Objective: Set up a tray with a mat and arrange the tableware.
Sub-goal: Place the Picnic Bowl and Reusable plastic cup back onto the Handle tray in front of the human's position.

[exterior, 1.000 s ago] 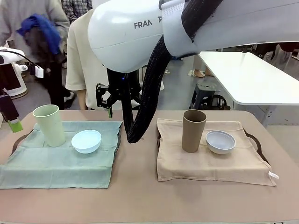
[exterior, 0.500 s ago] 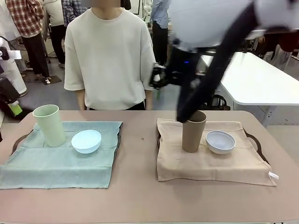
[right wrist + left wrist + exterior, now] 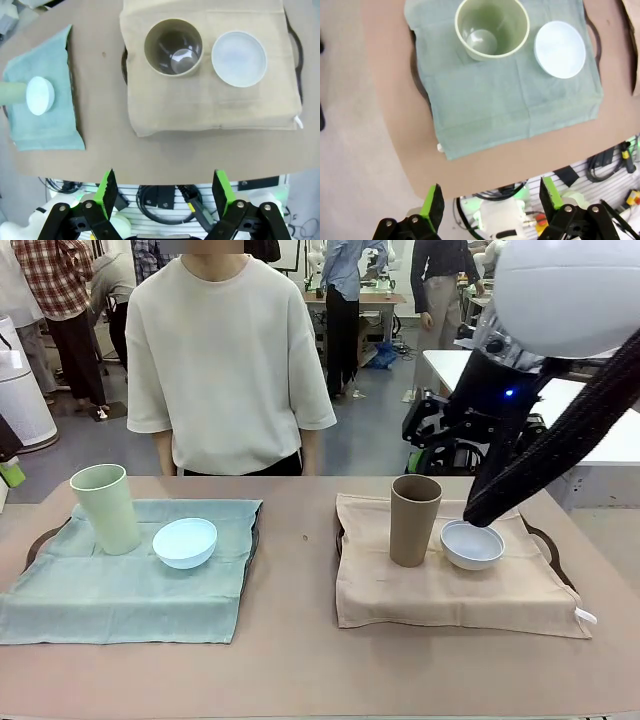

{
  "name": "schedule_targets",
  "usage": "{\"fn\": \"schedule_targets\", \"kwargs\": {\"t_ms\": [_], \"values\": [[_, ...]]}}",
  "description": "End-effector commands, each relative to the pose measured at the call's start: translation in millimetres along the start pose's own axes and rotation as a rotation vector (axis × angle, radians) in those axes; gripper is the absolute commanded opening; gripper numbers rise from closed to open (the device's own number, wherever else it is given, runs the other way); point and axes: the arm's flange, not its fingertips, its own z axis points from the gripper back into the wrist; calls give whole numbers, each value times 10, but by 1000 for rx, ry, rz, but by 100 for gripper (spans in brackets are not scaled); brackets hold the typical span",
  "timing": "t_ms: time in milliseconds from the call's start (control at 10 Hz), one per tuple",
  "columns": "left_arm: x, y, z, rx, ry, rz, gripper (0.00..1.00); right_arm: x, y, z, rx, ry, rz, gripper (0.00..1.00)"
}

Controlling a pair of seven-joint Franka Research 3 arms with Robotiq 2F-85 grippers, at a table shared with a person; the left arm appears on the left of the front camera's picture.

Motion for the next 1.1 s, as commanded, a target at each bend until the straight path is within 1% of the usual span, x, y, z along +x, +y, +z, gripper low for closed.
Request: {"fn": "schedule_targets", "kwargs": {"t_ms": [0, 100, 200, 300, 400, 500, 600, 700, 900, 1000], "values": [[9, -40, -6, -7, 0, -8, 100, 49, 182, -31, 25, 14, 14, 97], [9, -40, -6, -7, 0, -8, 100, 0, 0, 0, 0, 0, 0, 97], [3, -11, -1, 0, 0, -3, 100, 86, -70, -4, 14, 25, 88, 97], [-4, 216, 62, -41, 27, 14, 100, 246, -553, 110, 107, 51, 57, 97], [19, 426, 163, -114, 43, 33, 100, 367, -986, 221, 176, 66, -9, 97], [18, 565, 190, -193, 62, 53, 100, 411, -1367, 316, 256, 83, -29, 97], [62, 677, 232, -273, 77, 63, 100, 426, -1672, 382, 324, 94, -53, 97], [83, 780, 235, -359, 81, 82, 100, 403, -1958, 419, 386, 98, -77, 97], [37, 1174, 243, -602, 74, 131, 100, 220, -2521, 396, 568, 77, -114, 97], [5, 1412, 263, -705, 21, 160, 100, 113, -2765, 341, 651, 59, -133, 97]]}}
